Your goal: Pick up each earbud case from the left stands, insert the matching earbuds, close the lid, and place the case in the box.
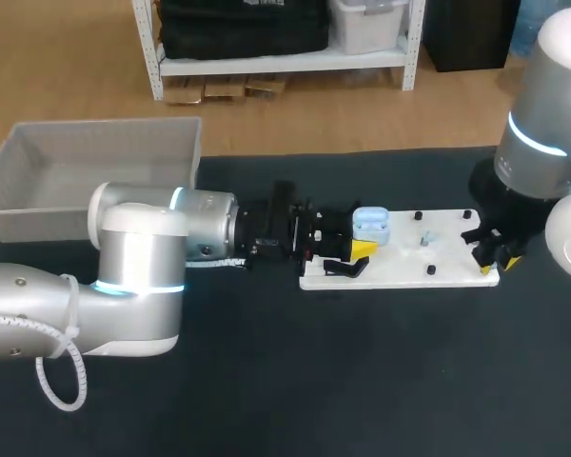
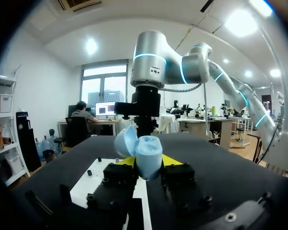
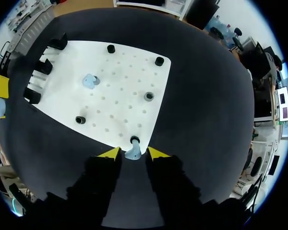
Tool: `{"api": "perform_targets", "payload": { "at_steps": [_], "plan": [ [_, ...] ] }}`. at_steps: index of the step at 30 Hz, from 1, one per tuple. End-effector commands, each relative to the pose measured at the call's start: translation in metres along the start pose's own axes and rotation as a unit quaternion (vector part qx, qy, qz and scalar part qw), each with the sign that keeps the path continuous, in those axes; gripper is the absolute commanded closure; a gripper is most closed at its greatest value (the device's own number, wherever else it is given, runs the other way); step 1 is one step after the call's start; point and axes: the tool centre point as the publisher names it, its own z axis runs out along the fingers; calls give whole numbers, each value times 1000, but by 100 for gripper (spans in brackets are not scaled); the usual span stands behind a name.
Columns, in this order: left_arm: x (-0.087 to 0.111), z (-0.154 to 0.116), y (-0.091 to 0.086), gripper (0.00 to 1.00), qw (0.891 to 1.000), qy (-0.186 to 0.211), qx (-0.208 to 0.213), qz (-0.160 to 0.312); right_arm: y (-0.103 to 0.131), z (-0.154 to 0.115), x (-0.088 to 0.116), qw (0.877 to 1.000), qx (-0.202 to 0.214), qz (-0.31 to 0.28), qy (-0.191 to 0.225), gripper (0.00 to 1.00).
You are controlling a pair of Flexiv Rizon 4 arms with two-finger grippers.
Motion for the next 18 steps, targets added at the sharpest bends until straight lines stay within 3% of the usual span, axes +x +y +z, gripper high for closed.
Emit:
{"api": "perform_targets", "payload": {
  "at_steps": [1, 8, 10, 12, 18],
  "plan": [
    [0, 1, -2, 100, 1000, 0, -4, 1, 1, 0, 1, 1000, 2, 0, 0, 71],
    [0, 1, -2, 100, 1000, 0, -4, 1, 0, 1, 0, 1000, 2, -1, 2, 82],
    [0, 1, -2, 100, 1000, 0, -4, 1, 0, 1, -1, 1000, 3, -1, 2, 88],
    [0, 1, -2, 100, 1000, 0, -4, 1, 0, 1, -1, 1000, 3, -2, 2, 100],
    [0, 1, -2, 100, 1000, 0, -4, 1, 0, -2, 2, 1000, 5, -3, 2, 100]
  ]
}}
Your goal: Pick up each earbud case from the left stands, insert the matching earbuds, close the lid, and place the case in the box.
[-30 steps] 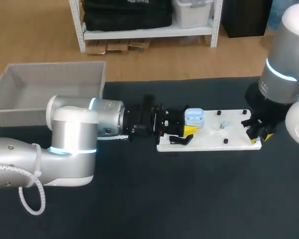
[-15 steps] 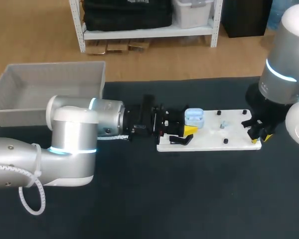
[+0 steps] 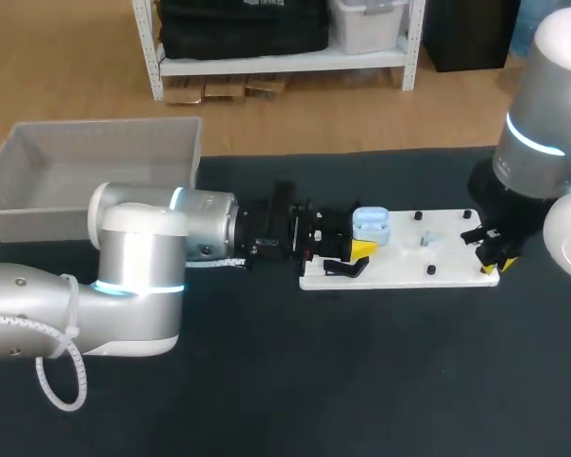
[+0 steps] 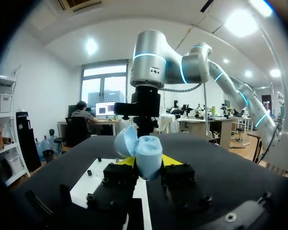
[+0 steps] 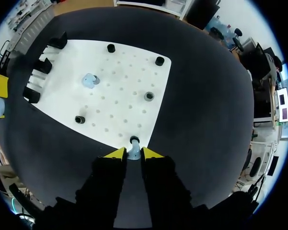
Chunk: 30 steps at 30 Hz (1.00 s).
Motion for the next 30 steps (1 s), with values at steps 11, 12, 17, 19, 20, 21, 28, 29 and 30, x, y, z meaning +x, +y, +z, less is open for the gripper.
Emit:
{"api": "perform_targets", "payload": {
  "at_steps": [11, 12, 17, 19, 20, 21, 28, 29, 30],
  "plan": [
    [0, 1, -2, 100, 1000, 0, -4, 1, 5, -18, 7, 1000, 10, -1, -10, 100],
    [0, 1, -2, 100, 1000, 0, -4, 1, 6, -20, 8, 1000, 11, -2, -11, 100],
    [0, 1, -2, 100, 1000, 0, -4, 1, 12, -35, 13, 1000, 20, -4, -18, 100],
    [0, 1, -2, 100, 1000, 0, -4, 1, 15, -44, 13, 999, 29, -4, -23, 100],
    [0, 1, -2, 100, 1000, 0, -4, 1, 17, -50, 13, 999, 30, -3, -24, 100],
    [0, 1, -2, 100, 1000, 0, -4, 1, 20, -55, 13, 999, 36, -1, -22, 100],
    [0, 1, -2, 100, 1000, 0, -4, 1, 43, -101, 12, 996, 69, 49, 0, 100],
    [0, 1, -2, 100, 1000, 0, -4, 1, 47, -107, 11, 996, 70, 57, 2, 100],
    [0, 1, -2, 100, 1000, 0, -4, 1, 51, -113, 11, 995, 73, 63, 4, 100]
  ]
}}
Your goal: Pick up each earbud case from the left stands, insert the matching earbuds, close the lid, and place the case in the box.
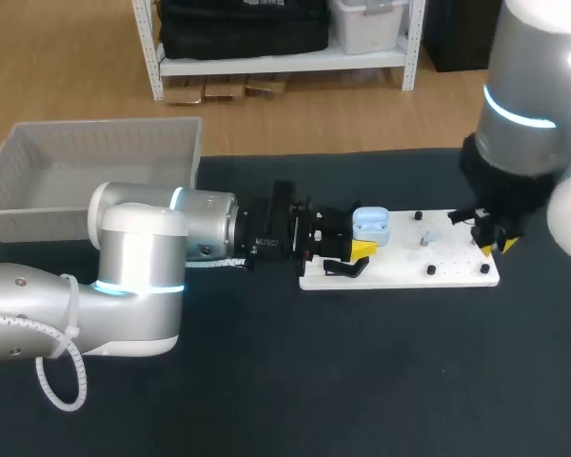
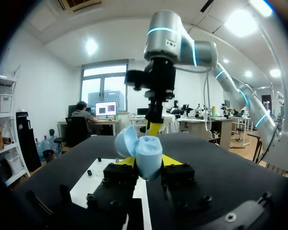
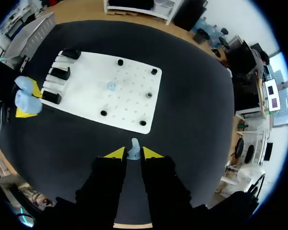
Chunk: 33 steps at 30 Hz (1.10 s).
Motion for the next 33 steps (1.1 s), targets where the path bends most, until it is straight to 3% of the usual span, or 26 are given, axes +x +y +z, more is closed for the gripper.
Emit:
{"api": "perform_targets", "payload": {
  "at_steps": [1, 11, 28, 33],
  "plan": [
    [0, 1, -2, 100, 1000, 0, -4, 1, 17, -37, -1, 999, 22, 20, 15, 100],
    [0, 1, -2, 100, 1000, 0, -4, 1, 60, -64, -1, 999, 21, 29, 9, 100],
    [0, 1, -2, 100, 1000, 0, -4, 1, 60, -64, -1, 999, 21, 29, 9, 100],
    [0, 1, -2, 100, 1000, 0, -4, 1, 78, -65, -6, 994, 26, 99, 41, 100]
  ]
}}
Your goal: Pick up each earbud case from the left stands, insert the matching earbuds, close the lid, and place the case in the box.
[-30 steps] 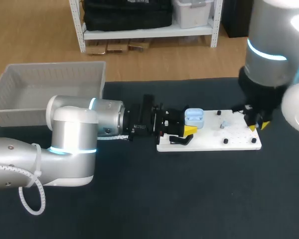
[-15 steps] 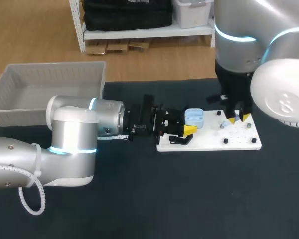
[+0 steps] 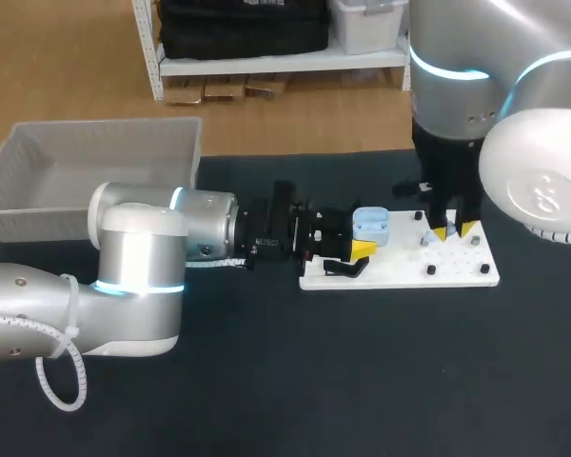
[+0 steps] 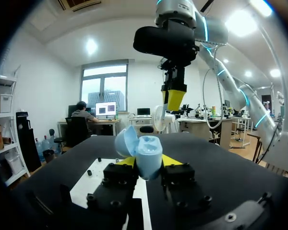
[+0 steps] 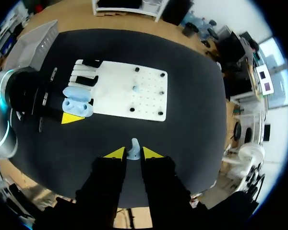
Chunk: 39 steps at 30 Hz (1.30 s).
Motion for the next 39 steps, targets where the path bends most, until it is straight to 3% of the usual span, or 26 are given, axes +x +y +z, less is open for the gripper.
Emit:
{"api": "perform_targets", "payload": {
  "at_steps": [1, 13, 18, 34, 39],
  "plan": [
    [0, 1, -2, 100, 1000, -1, -4, 1, 16, -6, -8, 999, 22, 41, 19, 100],
    [0, 1, -2, 100, 1000, -1, -4, 1, 43, -15, -27, 987, 9, 157, 40, 100],
    [0, 1, -2, 100, 1000, -1, -4, 1, 56, -16, -26, 986, 6, 161, 39, 100],
    [0, 1, -2, 100, 1000, -1, -4, 1, 56, -16, -26, 986, 6, 161, 39, 100],
    [0, 1, -2, 100, 1000, -1, -4, 1, 62, -23, -29, 981, 6, 193, 34, 100]
  ]
}}
